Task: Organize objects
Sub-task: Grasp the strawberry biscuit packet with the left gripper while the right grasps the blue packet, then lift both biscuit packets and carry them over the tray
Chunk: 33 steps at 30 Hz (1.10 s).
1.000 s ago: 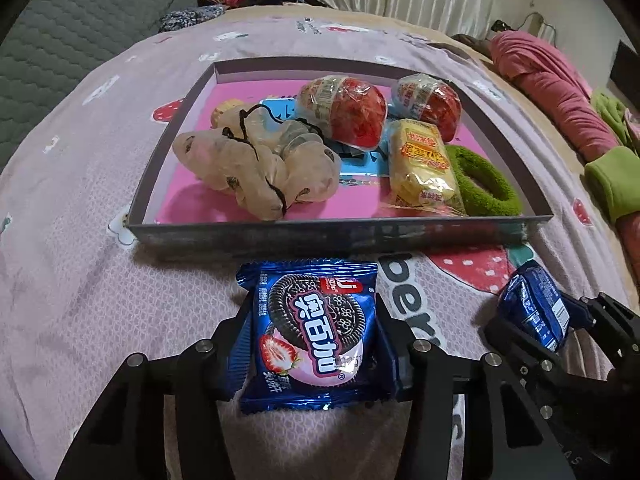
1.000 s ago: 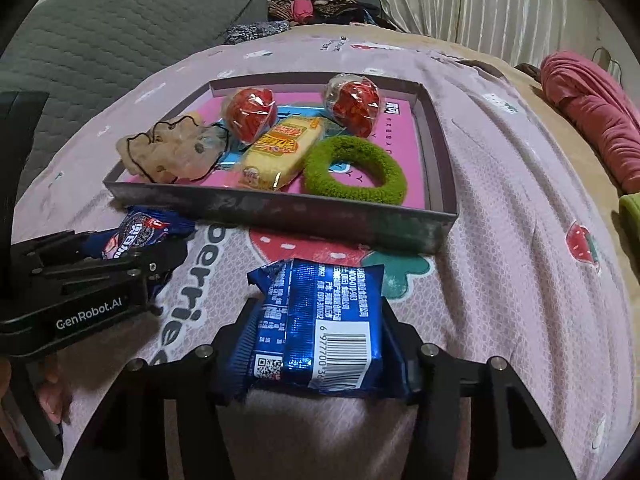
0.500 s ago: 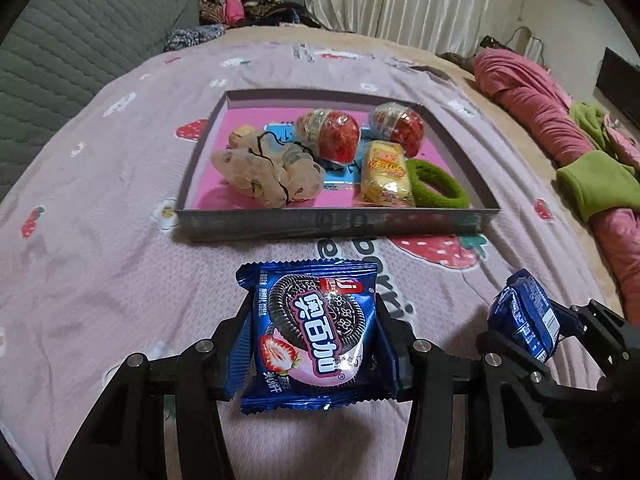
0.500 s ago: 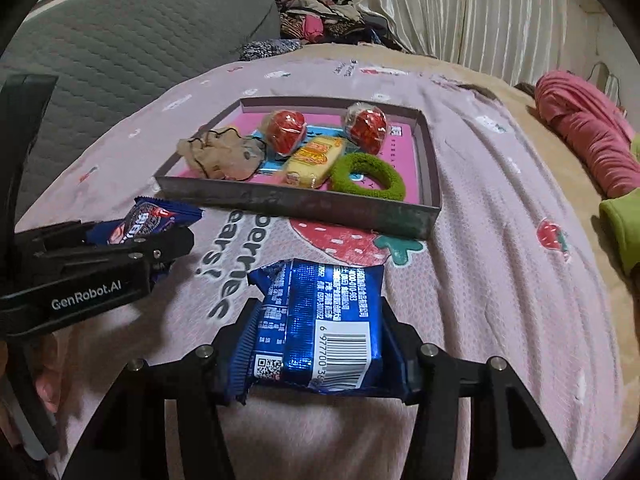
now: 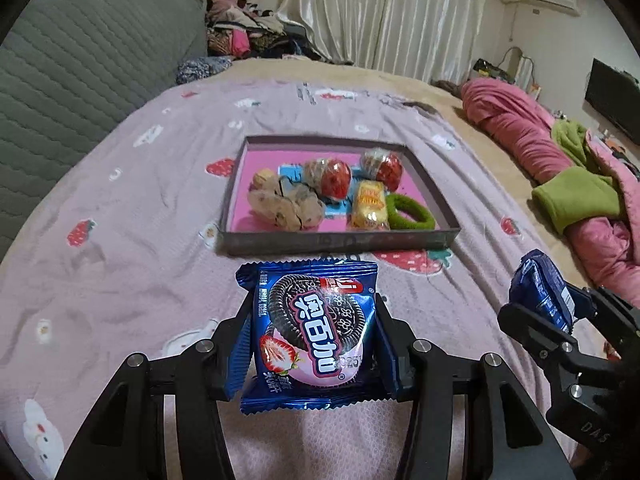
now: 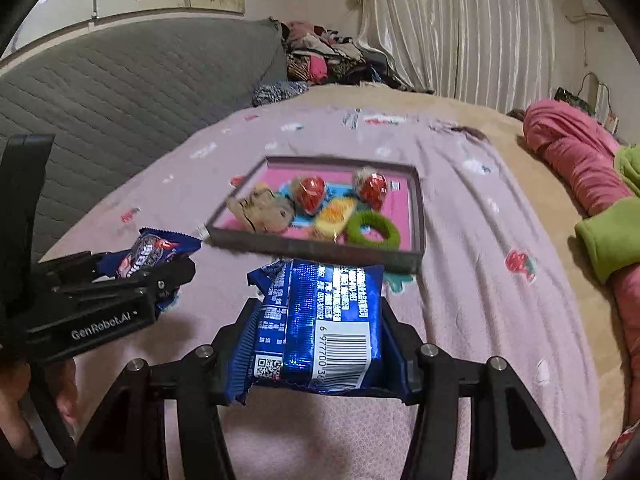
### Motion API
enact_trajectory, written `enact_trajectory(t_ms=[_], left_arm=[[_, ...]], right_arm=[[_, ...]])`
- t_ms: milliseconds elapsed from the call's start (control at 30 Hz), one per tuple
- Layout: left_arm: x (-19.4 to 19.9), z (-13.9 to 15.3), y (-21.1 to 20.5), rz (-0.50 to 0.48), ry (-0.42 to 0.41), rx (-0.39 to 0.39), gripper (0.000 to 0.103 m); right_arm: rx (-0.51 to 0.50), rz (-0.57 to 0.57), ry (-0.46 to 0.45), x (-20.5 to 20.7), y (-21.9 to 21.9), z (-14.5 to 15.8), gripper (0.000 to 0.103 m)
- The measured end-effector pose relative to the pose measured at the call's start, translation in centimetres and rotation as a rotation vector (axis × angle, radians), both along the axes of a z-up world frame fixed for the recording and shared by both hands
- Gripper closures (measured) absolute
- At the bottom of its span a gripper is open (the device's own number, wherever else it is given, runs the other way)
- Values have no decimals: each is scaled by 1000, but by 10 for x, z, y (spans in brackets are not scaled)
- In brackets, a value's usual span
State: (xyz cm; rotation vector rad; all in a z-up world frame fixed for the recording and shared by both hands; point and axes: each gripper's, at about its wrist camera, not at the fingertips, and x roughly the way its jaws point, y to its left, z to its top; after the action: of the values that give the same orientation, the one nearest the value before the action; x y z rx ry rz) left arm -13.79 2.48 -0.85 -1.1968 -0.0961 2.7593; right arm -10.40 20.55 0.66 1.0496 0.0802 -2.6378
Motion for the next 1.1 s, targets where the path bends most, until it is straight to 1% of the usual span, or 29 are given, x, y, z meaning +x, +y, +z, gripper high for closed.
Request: enact_trajectory(t_ms=[100,200,300,400,467,600,767,833,1100], left_arm=[[6,13,-4,4,20,-13,49],[9,27,-10,12,36,-5,49],[10,42,-11,13,61,-21,49],[7,52,-10,9,71,-16,49],[2,61,-9,2,83,-27,49],[-14,79,-4,-7,108,-50,49],[-39,99,-2,-14,134,-57,49],[-49,104,-1,-19,133,-49,49],[-89,111,3,-21,146,-70,49]], right_arm=[[-5,8,26,2,-5,17,48],[-3,16,48,4,-10,30,48],[3,15,62,4,-13,42,48],[17,11,82,0,-14,52,48],[15,11,88,-4,-13,58,48],[33,3,113,-18,-12,74,48],[46,-6,143,-43,-10,93,48],[50,-7,148,-51,-11,98,48],[45,-11,175,-83,-13,112,48]])
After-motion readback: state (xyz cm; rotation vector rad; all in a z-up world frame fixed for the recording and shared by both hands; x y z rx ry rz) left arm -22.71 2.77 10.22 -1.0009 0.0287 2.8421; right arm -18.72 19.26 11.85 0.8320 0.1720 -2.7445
